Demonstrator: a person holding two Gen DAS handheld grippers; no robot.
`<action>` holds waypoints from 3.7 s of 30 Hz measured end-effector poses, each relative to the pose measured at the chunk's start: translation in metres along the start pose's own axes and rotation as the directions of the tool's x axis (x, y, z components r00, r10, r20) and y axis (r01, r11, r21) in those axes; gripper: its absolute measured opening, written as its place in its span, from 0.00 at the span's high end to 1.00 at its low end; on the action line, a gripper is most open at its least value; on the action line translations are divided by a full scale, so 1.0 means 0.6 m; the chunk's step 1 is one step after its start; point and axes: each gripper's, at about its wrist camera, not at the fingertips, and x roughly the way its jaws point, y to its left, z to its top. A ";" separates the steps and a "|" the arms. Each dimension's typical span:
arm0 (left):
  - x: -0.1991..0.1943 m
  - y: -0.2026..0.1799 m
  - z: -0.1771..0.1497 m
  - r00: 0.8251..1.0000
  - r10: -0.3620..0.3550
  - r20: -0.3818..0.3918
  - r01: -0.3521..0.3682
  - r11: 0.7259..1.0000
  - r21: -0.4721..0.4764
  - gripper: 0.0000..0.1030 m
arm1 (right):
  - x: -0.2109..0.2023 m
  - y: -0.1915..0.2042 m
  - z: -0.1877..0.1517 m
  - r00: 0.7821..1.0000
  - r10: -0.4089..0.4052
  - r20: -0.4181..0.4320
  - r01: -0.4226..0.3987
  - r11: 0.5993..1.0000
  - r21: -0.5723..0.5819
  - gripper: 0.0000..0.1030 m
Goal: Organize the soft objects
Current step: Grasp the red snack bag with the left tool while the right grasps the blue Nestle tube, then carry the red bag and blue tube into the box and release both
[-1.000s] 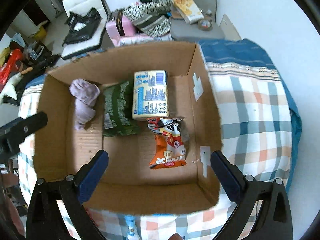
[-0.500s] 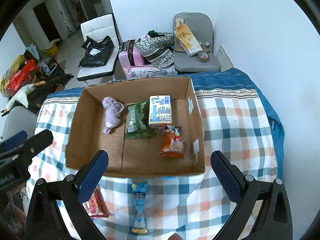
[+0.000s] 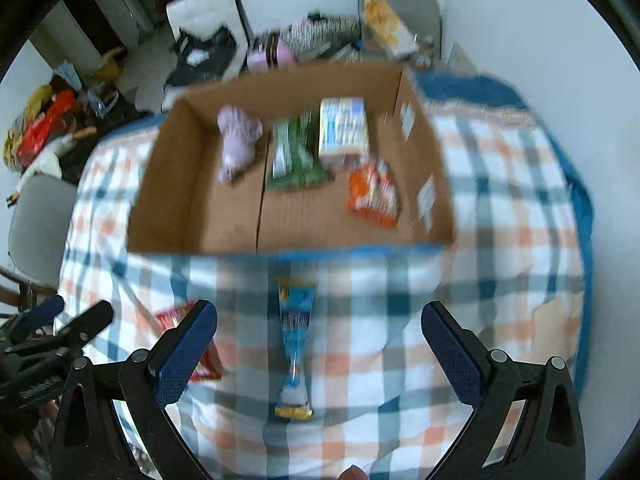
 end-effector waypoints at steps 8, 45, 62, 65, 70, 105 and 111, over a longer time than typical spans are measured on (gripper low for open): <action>0.175 0.009 -0.044 0.973 -0.027 -0.228 0.017 0.999 -0.045 0.00 | 0.175 0.016 -0.071 0.973 0.037 -0.228 -0.036 0.999 0.011 0.00; 0.228 -0.046 -0.124 0.960 0.166 -0.225 -0.152 0.985 0.078 0.56 | 0.314 0.006 -0.170 0.919 -0.094 -0.383 0.068 0.994 -0.082 0.80; 0.246 -0.112 -0.216 0.948 0.134 -0.290 -0.094 0.985 0.148 0.54 | 0.300 -0.055 -0.221 0.889 -0.001 -0.459 -0.006 1.000 -0.013 0.80; 0.268 -0.113 -0.202 0.948 0.127 -0.291 -0.089 0.986 0.140 0.55 | 0.305 -0.078 -0.208 0.889 -0.002 -0.457 -0.003 1.000 -0.010 0.80; 0.252 -0.100 -0.192 0.949 0.132 -0.286 -0.093 0.985 0.145 0.56 | 0.305 -0.068 -0.215 0.891 -0.014 -0.454 0.012 1.000 -0.009 0.80; -0.109 -0.167 -0.025 0.991 -0.056 0.121 0.038 0.989 0.146 0.58 | -0.039 -0.043 -0.058 0.982 0.138 -0.128 -0.139 0.990 0.000 0.84; -0.122 -0.166 0.054 0.987 -0.083 0.138 0.063 0.987 0.145 0.58 | -0.073 -0.035 0.024 0.985 0.167 -0.044 -0.168 0.986 -0.011 0.84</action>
